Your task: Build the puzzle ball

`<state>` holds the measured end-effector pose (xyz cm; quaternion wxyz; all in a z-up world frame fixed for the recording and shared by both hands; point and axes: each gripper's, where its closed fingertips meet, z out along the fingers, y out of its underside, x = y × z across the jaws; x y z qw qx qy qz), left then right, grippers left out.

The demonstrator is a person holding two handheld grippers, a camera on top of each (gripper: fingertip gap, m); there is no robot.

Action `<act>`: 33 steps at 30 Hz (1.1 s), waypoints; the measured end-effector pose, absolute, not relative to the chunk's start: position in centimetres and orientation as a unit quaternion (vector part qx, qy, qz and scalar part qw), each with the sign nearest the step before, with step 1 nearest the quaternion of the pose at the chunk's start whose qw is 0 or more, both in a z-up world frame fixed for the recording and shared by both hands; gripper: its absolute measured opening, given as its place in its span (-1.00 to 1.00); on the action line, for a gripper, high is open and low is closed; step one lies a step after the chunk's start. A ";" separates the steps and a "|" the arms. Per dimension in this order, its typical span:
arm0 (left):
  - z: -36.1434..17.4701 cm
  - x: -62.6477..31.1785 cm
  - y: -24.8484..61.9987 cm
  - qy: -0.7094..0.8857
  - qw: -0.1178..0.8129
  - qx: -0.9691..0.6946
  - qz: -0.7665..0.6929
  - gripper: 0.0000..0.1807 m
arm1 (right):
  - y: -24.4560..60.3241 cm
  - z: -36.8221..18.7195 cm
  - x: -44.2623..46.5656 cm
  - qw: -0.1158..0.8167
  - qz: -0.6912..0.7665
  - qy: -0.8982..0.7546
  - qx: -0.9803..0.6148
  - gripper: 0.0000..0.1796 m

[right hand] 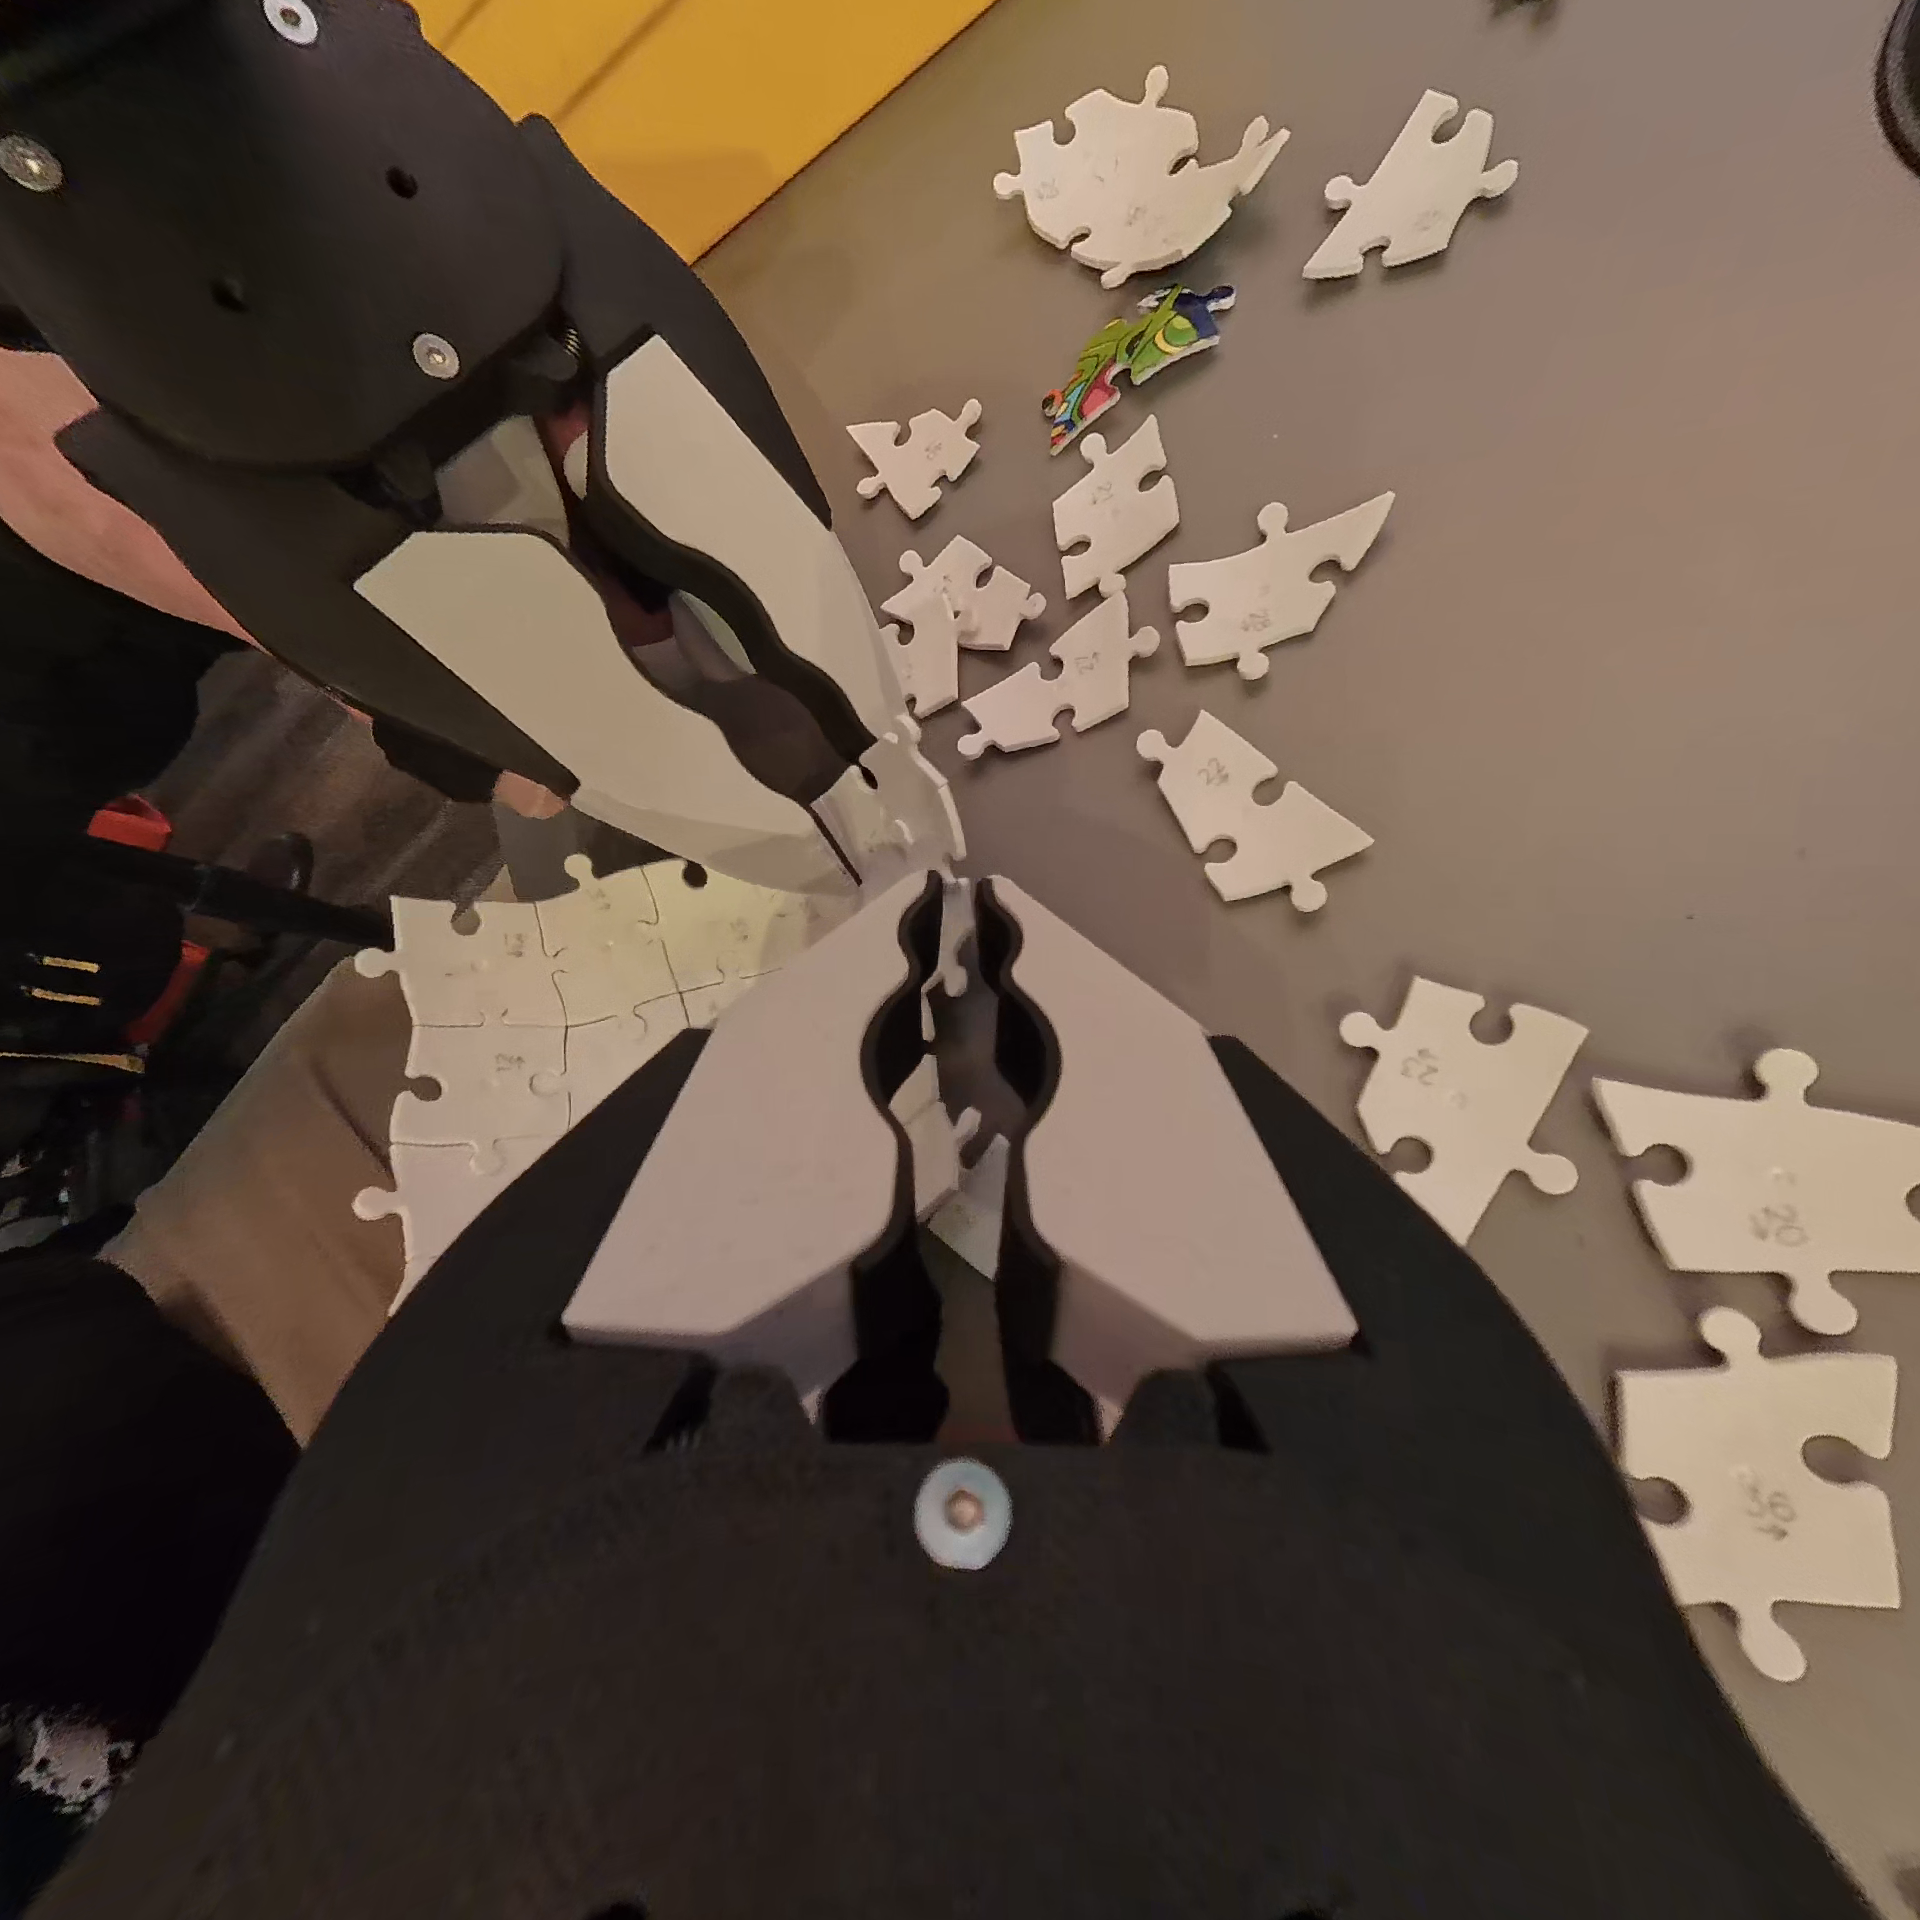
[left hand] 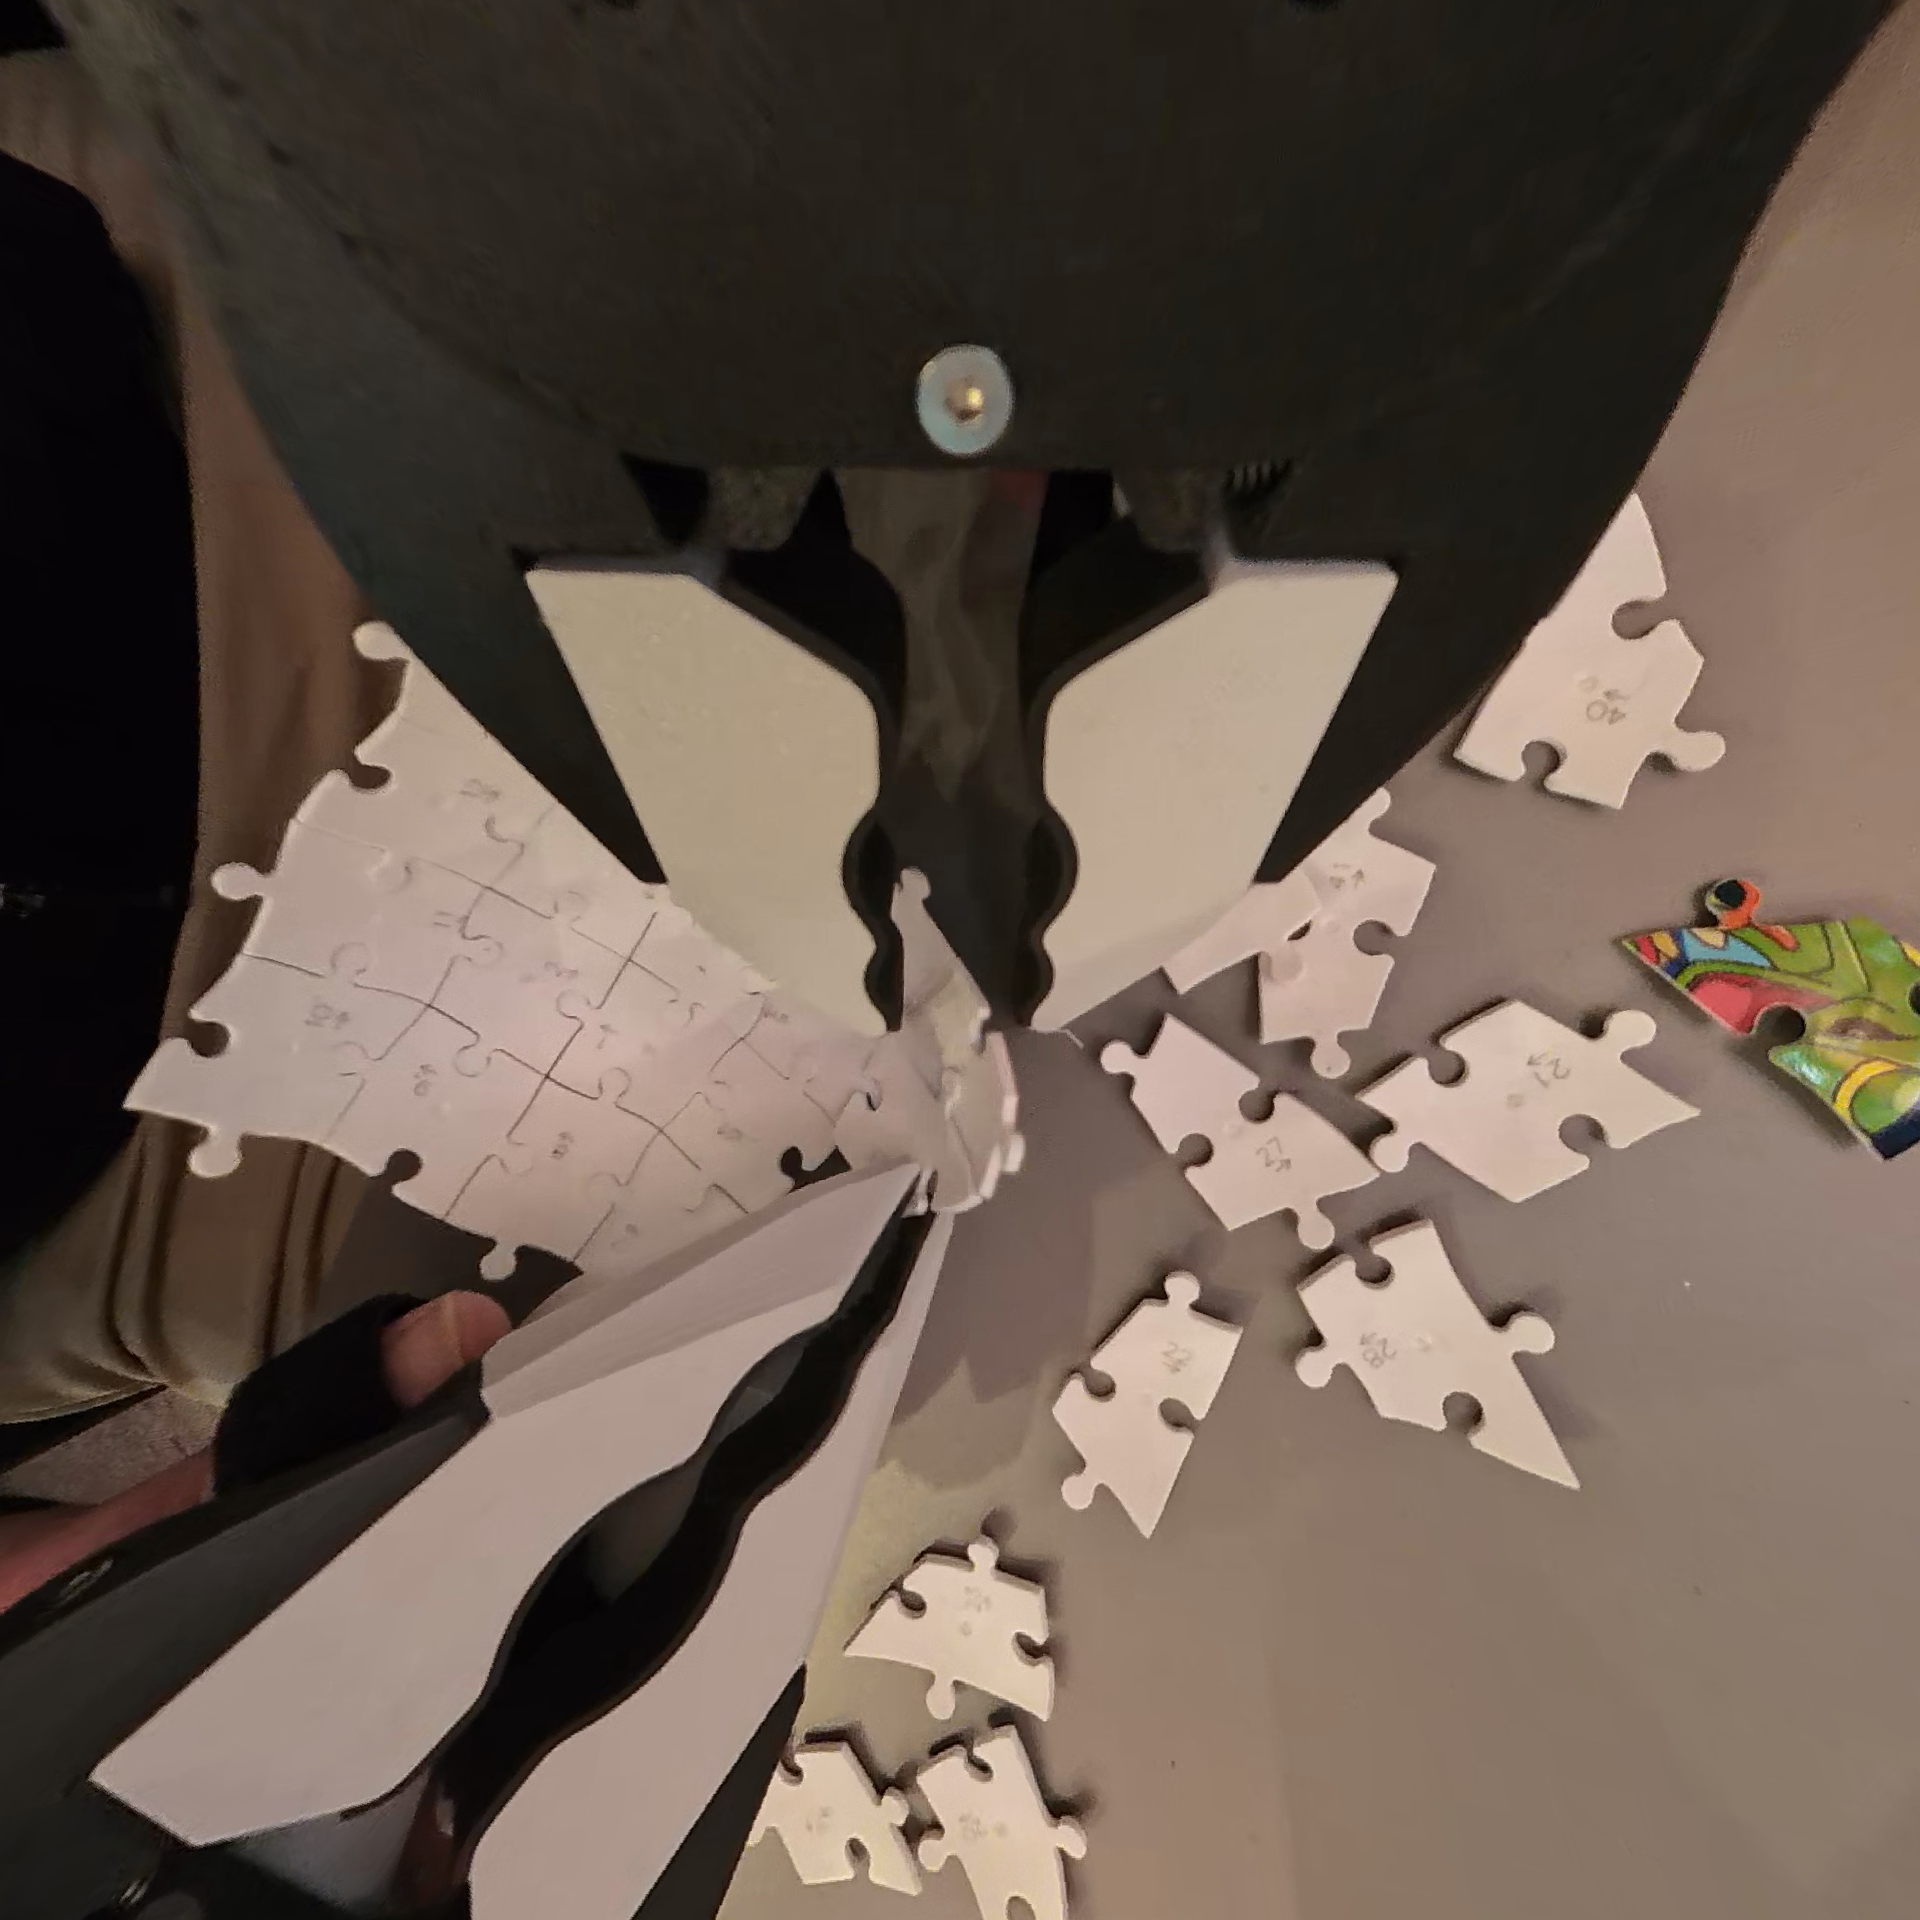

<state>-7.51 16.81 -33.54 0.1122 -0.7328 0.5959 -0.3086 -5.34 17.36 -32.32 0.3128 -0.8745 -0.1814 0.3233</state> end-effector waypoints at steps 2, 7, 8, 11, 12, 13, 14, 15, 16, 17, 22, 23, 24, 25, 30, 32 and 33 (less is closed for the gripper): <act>-33.5 -7.4 16.8 0.597 0.112 -0.731 -0.310 -0.79 | 17.3 -32.3 -5.3 0.311 0.320 -0.186 -0.875 -0.91; -33.4 -7.3 16.9 0.599 0.115 -0.729 -0.309 -0.81 | 16.9 -32.4 -5.5 0.301 0.315 -0.210 -0.875 -0.85; -33.4 -7.3 16.9 0.599 0.115 -0.729 -0.310 -0.81 | 16.9 -32.5 -5.4 0.300 0.309 -0.214 -0.877 -0.86; -33.5 -7.2 16.8 0.600 0.114 -0.729 -0.310 -0.82 | 16.8 -32.6 -5.5 0.299 0.295 -0.231 -0.878 -0.85; -33.4 -7.2 16.8 0.600 0.114 -0.729 -0.310 -0.82 | 16.8 -32.7 -5.5 0.297 0.291 -0.236 -0.878 -0.84; -33.4 -7.2 16.8 0.600 0.114 -0.728 -0.312 -0.83 | 16.7 -32.9 -5.5 0.293 0.282 -0.244 -0.880 -0.84; -33.4 -7.2 16.7 0.599 0.113 -0.728 -0.313 -0.83 | 16.6 -33.1 -5.5 0.290 0.274 -0.251 -0.882 -0.84; -33.4 -7.1 16.7 0.599 0.113 -0.728 -0.313 -0.83 | 16.6 -33.2 -5.5 0.287 0.272 -0.255 -0.883 -0.83; -33.4 -7.1 16.7 0.600 0.113 -0.728 -0.312 -0.84 | 16.5 -33.3 -5.6 0.282 0.270 -0.258 -0.884 -0.83; -33.4 -7.1 16.7 0.601 0.112 -0.727 -0.312 -0.84 | 16.5 -33.4 -5.5 0.280 0.265 -0.261 -0.885 -0.83; -33.4 -7.1 16.7 0.604 0.109 -0.726 -0.309 -0.83 | 16.7 -33.6 -5.5 0.272 0.246 -0.274 -0.889 -0.81; -33.5 -7.1 16.7 0.605 0.108 -0.727 -0.307 -0.83 | 16.7 -33.5 -5.6 0.271 0.244 -0.276 -0.889 -0.81; -33.5 -7.1 16.7 0.605 0.107 -0.727 -0.307 -0.83 | 16.8 -33.5 -5.6 0.272 0.244 -0.275 -0.889 -0.79; -33.5 -7.1 16.7 0.605 0.107 -0.726 -0.308 -0.83 | 16.8 -33.5 -5.7 0.271 0.244 -0.275 -0.890 -0.79; -33.6 -7.1 16.7 0.605 0.104 -0.727 -0.308 -0.83 | 16.8 -33.6 -5.9 0.262 0.254 -0.271 -0.891 -0.80; -33.6 -7.1 16.7 0.605 0.103 -0.727 -0.308 -0.82 | 16.9 -33.6 -5.9 0.261 0.259 -0.266 -0.891 -0.82; -33.6 -7.1 16.7 0.605 0.102 -0.727 -0.308 -0.82 | 16.9 -33.6 -5.9 0.261 0.260 -0.266 -0.891 -0.82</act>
